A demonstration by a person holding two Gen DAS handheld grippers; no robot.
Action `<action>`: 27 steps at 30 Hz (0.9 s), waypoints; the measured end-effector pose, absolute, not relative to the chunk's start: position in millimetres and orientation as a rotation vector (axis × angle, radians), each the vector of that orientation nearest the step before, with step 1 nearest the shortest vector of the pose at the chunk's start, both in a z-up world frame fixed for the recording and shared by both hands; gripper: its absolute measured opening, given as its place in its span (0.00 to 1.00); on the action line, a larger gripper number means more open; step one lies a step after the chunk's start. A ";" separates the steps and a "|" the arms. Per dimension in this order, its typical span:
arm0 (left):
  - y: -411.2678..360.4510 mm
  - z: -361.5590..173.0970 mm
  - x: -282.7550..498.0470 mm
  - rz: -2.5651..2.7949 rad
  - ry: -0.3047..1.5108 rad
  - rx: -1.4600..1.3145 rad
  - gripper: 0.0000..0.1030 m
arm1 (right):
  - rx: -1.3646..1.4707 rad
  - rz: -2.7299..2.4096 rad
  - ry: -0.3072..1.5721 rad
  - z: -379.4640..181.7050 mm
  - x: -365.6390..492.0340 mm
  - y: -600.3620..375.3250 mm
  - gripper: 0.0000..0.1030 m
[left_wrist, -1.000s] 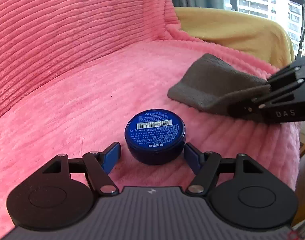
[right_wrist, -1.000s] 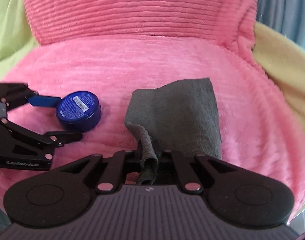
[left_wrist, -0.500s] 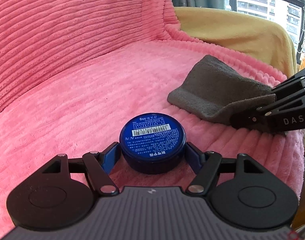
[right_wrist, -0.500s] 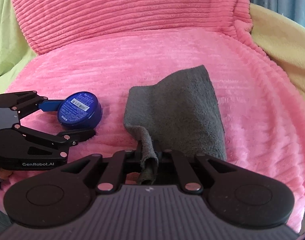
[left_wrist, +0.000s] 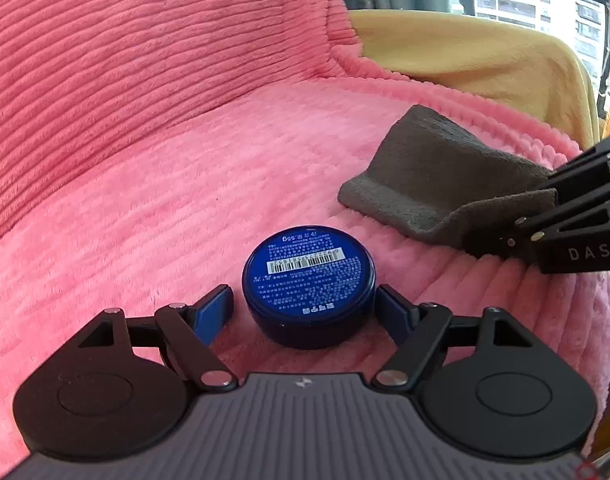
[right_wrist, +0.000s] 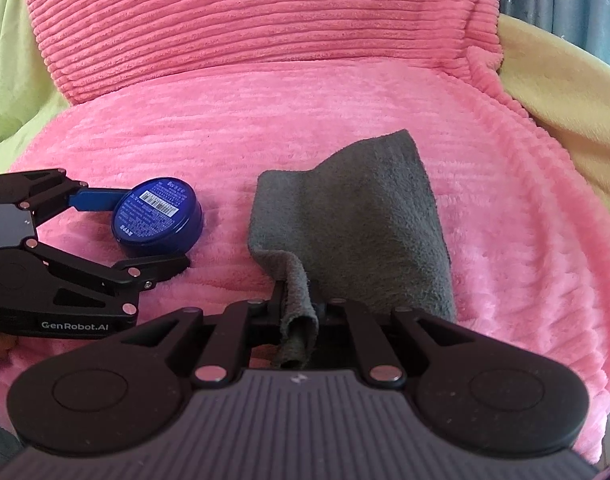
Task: Clean container
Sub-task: 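Hold the blue tin upright in the left tool, lid facing up, then bring the cloth in the right tool down onto the tin lid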
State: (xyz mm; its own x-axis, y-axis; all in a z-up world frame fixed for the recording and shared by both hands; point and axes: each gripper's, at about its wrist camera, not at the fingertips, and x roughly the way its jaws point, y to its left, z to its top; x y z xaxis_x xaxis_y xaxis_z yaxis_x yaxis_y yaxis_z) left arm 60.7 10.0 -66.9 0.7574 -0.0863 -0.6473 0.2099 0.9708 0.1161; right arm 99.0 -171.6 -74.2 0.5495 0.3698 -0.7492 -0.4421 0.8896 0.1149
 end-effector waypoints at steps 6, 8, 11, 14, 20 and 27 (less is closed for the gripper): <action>12.2 -69.0 60.1 -0.190 0.683 0.180 0.72 | -0.053 0.496 0.875 -73.4 103.1 -177.8 0.06; 14.7 -69.0 61.1 -0.206 0.684 0.159 0.68 | -0.027 0.499 0.879 -73.1 104.2 -180.8 0.06; 13.7 -68.8 60.2 -0.205 0.676 0.166 0.67 | -0.018 0.498 0.873 -72.3 101.7 -181.8 0.05; 12.8 -67.1 58.9 -0.205 0.675 0.170 0.67 | 0.043 0.526 0.832 -62.7 98.9 -189.1 0.05; 7.3 -61.3 44.3 -0.244 0.672 0.203 0.67 | 0.206 0.645 0.738 -37.8 93.7 -207.0 0.05; 8.1 -59.7 36.3 -0.279 0.671 0.202 0.67 | 0.299 0.877 0.835 -40.6 103.1 -206.1 0.05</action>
